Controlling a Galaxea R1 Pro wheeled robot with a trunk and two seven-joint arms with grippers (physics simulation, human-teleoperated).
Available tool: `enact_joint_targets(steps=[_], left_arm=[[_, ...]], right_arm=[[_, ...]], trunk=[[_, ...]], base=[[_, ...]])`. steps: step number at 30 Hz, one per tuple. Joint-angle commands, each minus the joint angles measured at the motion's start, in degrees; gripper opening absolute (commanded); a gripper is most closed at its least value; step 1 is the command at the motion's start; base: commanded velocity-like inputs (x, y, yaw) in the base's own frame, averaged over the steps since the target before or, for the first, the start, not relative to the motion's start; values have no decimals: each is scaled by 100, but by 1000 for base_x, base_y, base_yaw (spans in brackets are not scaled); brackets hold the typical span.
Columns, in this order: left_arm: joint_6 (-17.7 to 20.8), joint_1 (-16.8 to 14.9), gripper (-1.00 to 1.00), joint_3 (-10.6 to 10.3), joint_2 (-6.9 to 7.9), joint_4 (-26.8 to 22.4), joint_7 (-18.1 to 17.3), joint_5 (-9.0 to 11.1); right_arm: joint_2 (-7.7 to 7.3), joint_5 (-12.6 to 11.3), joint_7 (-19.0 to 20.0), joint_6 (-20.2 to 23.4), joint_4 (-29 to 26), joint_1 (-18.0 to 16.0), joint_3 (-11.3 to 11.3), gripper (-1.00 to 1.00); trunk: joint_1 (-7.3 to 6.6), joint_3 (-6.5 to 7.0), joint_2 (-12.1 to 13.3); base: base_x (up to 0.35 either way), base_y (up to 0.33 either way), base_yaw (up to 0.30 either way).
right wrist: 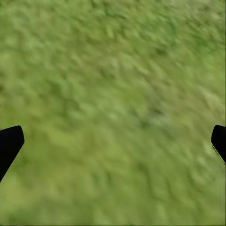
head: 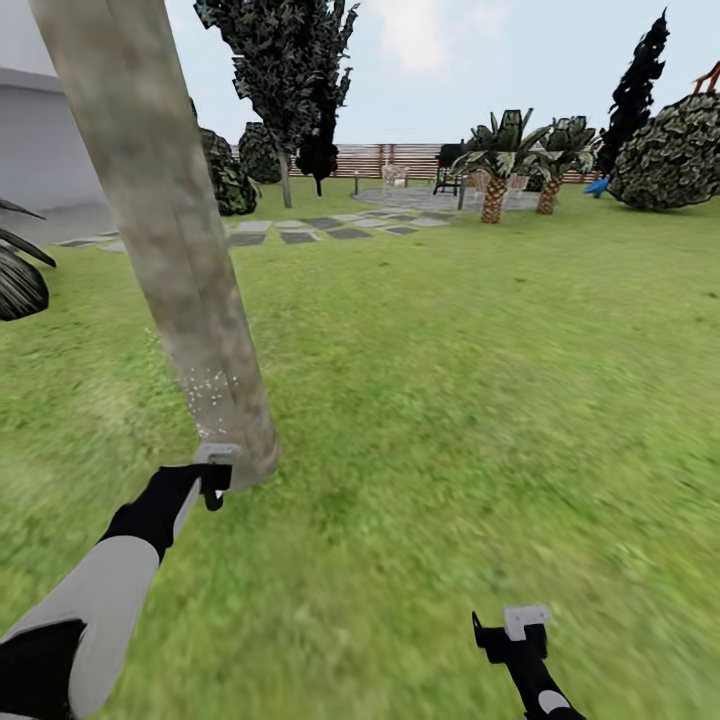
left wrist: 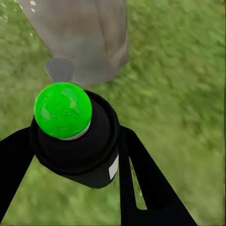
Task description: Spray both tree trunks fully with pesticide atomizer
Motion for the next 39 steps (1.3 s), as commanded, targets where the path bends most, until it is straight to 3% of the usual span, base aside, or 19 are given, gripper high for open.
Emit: enact_joint_targets(steps=[1, 8, 10, 12, 15, 16, 21, 26, 32, 39], left_arm=[[12, 21, -100, 31, 20, 5, -58, 14], [-15, 164, -100, 21, -33, 90, -11, 82], [-30, 170, -100, 37, 21, 299, -10, 72], [-89, 215, -100, 177, 115, 345, 0, 74], [-623, 440, -100, 578, 331, 358, 7, 70], [-677, 466, -100, 611, 330, 361, 7, 66], [-747, 506, -100, 625, 143, 388, 35, 41], [-767, 731, -100, 634, 126, 317, 39, 82], [-772, 756, -100, 627, -4, 288, 48, 47], [-773, 756, -100, 629, -22, 316, 51, 40]], right_arm=[[0, 60, -25, -22, 9, -4, -32, 100], [0, 60, -22, -22, 9, -3, -32, 100], [0, 60, -22, -22, 9, -2, -32, 100], [0, 60, -22, -22, 9, -2, -32, 100], [0, 60, -22, -22, 9, 1, -32, 100], [0, 60, -22, -22, 9, 0, -32, 100], [0, 60, -22, -22, 9, 0, -32, 100], [1, 60, -22, -22, 9, -2, -32, 100], [8, 60, -22, -22, 9, -2, -32, 100], [8, 60, -22, -22, 9, -2, -32, 100]], trunk=[[2, -5, -2], [2, -5, -2], [2, -5, -2], [2, -5, -2], [2, -5, -2], [2, -5, -2], [2, -5, -2], [2, -5, -2], [2, -5, -2], [2, -5, -2]], base=[[233, -201, 89], [233, -201, 13], [233, -201, 0], [233, -201, 0], [233, -201, 0], [232, -201, 0], [232, -201, 76], [157, -214, 261], [-39, -266, 275], [72, -271, 114]])
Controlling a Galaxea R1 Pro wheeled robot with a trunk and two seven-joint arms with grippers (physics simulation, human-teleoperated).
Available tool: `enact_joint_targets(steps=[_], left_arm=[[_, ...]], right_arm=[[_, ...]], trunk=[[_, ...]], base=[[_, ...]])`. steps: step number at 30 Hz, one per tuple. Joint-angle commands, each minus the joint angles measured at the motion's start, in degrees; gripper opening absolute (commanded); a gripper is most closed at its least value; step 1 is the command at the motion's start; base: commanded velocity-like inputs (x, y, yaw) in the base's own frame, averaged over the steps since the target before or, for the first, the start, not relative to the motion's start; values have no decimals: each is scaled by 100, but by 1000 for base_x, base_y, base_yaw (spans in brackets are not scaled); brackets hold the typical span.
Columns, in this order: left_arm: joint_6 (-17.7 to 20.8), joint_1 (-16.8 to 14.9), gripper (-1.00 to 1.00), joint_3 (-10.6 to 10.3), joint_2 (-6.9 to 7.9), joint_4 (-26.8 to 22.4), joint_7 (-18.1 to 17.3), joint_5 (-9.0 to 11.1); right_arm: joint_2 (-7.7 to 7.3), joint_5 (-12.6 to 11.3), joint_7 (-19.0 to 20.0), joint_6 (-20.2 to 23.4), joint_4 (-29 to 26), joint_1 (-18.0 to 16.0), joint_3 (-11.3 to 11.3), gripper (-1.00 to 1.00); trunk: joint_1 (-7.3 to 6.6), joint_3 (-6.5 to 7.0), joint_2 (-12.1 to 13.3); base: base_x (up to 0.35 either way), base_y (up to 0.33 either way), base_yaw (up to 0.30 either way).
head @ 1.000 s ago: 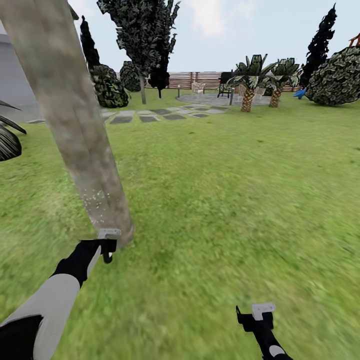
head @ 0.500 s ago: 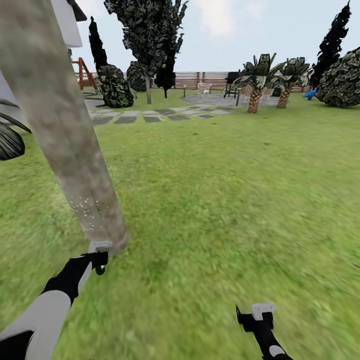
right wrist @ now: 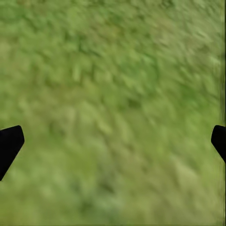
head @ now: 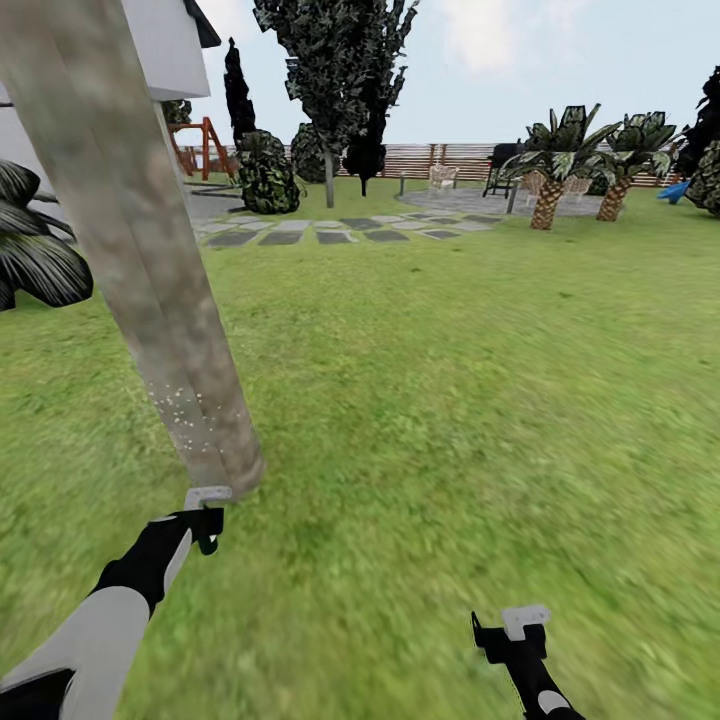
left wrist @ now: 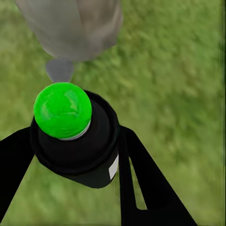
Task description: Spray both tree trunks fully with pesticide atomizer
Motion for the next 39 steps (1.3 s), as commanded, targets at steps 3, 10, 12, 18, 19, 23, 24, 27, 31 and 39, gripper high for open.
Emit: enact_joint_targets(steps=[3, 10, 12, 18, 19, 23, 24, 27, 31, 39], left_arm=[[29, 0, -100, 49, -4, -23, -49, -61], [30, 55, -100, 81, 44, -23, -49, -62], [30, 72, -100, 74, 48, -18, -49, -65], [21, 76, -100, 58, 6, 43, 367, -23], [21, 76, -100, 53, 5, 48, 404, -19], [21, 76, -100, 41, 1, 54, 440, -7], [21, 76, -100, 40, -2, 54, 442, -6], [-10, 76, -100, 39, -17, 63, 443, -5], [-146, 76, -100, 39, -21, 63, 420, -5], [-159, 76, -100, 39, -22, 63, 428, -5]], right_arm=[[5, 60, -25, -22, 11, -3, -32, 100], [5, 60, -25, -22, 11, -2, -32, 100], [6, 60, -25, -22, 11, -1, -32, 100], [9, 60, -25, -22, 11, -2, -32, 100], [9, 60, -25, -22, 11, -2, -32, 100], [9, 60, -25, -22, 11, -1, -32, 100], [9, 60, -25, -22, 11, -1, -32, 100], [9, 60, -25, -22, 11, -1, -32, 100], [9, 60, -25, -22, 11, -1, -32, 100], [9, 60, -25, -22, 15, -3, -32, 100]], trunk=[[1, -5, -2], [1, -5, -2], [1, -5, -2], [1, -5, -2], [1, -5, -2], [1, -5, -2], [1, -5, -2], [1, -5, -2], [1, -5, -2], [1, -5, -2]], base=[[179, -243, 3], [232, -199, 0], [241, -189, 94], [241, -188, 258], [241, -188, 275], [241, -188, 275], [241, -188, 275], [234, -192, 160], [177, -225, 21], [55, -265, 5]])
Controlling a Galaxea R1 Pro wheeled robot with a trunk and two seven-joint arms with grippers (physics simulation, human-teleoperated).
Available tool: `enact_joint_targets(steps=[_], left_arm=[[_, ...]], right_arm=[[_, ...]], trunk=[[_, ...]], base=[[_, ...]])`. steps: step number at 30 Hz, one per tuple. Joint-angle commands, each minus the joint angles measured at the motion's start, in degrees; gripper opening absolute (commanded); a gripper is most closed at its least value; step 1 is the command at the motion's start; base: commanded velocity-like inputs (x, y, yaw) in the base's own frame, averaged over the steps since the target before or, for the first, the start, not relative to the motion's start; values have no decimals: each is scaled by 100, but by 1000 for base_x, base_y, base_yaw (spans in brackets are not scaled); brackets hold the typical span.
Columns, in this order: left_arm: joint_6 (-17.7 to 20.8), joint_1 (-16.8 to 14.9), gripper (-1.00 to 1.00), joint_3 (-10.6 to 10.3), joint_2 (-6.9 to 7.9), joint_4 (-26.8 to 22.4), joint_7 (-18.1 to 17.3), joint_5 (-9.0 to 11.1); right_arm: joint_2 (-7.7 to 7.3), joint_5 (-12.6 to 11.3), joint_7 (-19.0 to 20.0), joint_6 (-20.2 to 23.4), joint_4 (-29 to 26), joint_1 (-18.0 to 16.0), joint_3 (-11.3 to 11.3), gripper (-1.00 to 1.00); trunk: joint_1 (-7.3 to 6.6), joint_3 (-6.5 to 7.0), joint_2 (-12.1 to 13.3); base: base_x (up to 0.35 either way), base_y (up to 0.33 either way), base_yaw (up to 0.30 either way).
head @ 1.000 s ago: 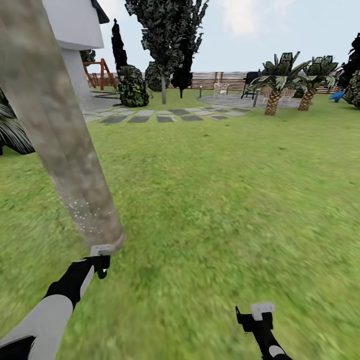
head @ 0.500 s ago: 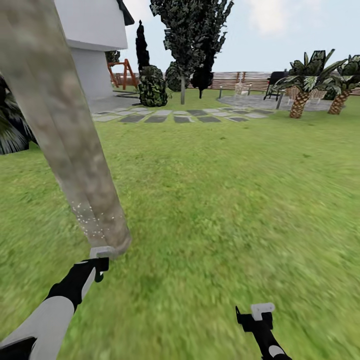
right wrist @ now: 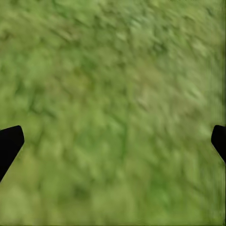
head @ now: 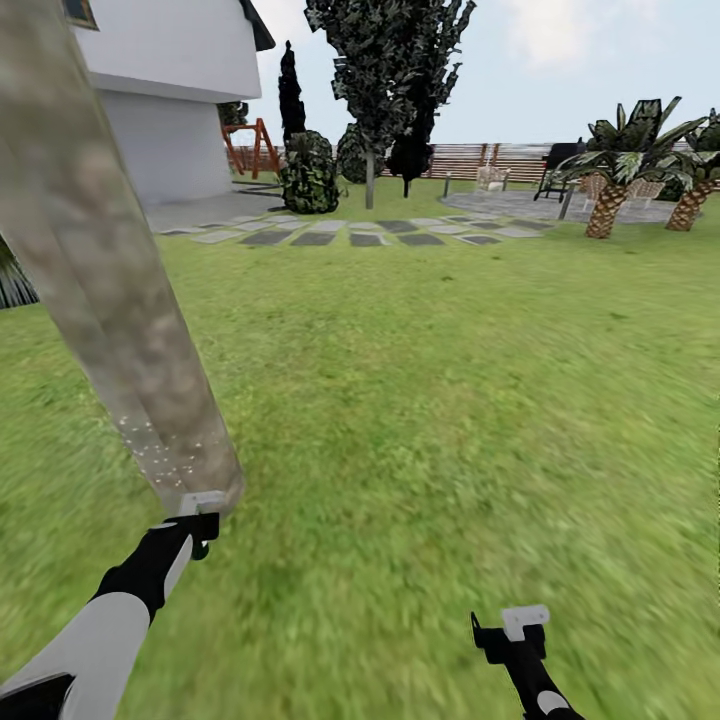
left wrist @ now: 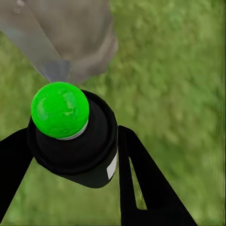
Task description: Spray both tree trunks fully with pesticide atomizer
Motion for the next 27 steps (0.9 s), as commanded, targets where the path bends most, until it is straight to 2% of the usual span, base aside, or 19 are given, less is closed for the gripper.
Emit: enact_joint_targets(steps=[1, 17, 27], left_arm=[[31, -3, -100, 24, -5, -11, -8, -55], [34, -3, -100, 24, -5, -11, 6, -49], [34, -3, -100, 24, -14, -2, 6, -46]], right_arm=[[0, 60, -25, -22, 11, -5, -32, 100], [9, 60, -25, -22, 14, -4, -30, 100], [4, 60, -25, -22, 14, -4, -31, 100]], trunk=[[-1, -5, -2], [-1, -5, -2], [-1, -5, -2]], base=[[2, -272, 75], [36, -273, 251], [177, -248, 30]])
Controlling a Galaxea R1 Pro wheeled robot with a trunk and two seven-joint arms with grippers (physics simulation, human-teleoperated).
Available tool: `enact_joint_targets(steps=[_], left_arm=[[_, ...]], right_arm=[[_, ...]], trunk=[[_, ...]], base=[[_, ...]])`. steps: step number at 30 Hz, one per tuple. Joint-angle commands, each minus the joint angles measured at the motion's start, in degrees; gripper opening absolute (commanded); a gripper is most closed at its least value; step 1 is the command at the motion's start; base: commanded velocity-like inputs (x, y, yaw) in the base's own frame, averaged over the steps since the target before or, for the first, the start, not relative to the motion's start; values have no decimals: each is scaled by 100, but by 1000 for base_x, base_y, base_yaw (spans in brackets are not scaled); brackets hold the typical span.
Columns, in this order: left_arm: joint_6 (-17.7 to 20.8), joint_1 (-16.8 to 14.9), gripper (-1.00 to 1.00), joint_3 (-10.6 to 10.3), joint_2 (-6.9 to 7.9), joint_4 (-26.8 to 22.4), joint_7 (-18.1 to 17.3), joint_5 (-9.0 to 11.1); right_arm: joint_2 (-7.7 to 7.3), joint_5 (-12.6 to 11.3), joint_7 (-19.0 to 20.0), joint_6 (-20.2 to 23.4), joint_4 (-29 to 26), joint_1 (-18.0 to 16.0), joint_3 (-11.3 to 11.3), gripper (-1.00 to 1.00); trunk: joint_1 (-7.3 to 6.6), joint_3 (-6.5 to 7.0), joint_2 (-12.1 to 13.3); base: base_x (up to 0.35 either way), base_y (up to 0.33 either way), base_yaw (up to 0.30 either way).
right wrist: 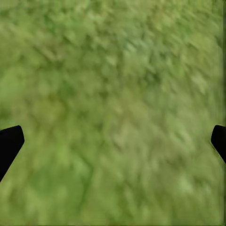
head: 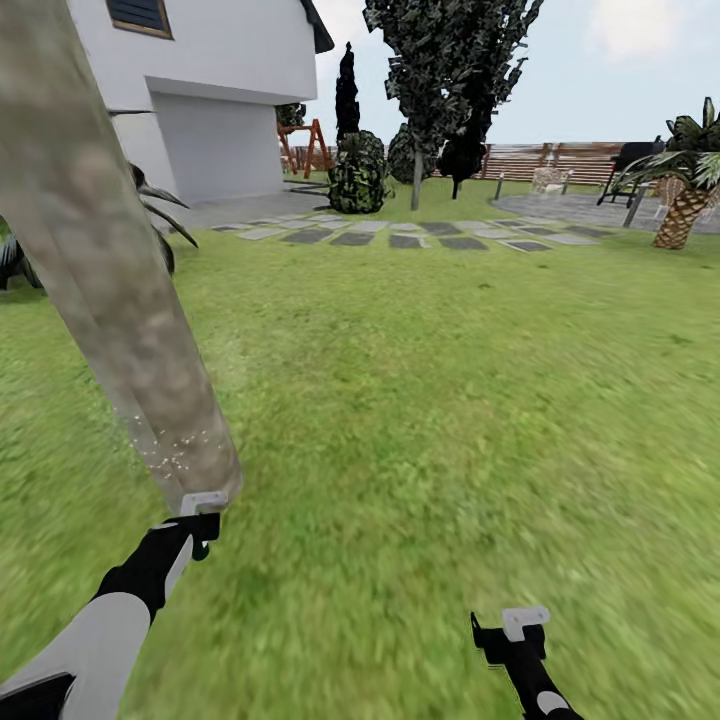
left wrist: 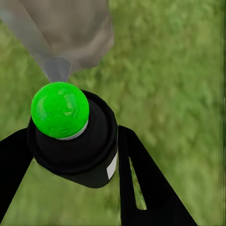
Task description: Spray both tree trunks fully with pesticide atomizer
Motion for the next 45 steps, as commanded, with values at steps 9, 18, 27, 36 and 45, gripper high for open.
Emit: enact_joint_targets(steps=[9, 18, 27, 36, 45], left_arm=[[99, -3, -100, 24, -1, -19, -14, -65], [123, -3, -100, 24, -12, -14, -35, -59], [117, -3, -100, 25, -111, -19, -21, -66], [103, -3, -100, 33, -110, -19, -6, -65], [84, -3, -100, 33, -110, -25, 9, -65]], right_arm=[[5, 60, -25, -22, 10, -5, -32, 100], [5, 60, -25, -22, 11, -5, -32, 100], [-3, 60, -25, -22, 11, -5, -32, 100], [-13, 60, -33, -22, 6, -5, -32, 100], [-7, 60, -34, -22, 11, -5, -32, 100]], trunk=[[1, -5, -2], [1, -5, -2], [1, -5, -2], [1, -5, -2], [1, -5, -2]], base=[[203, -231, 215], [203, -231, 275], [203, -230, 195], [157, -236, 2], [8, -231, 98]])
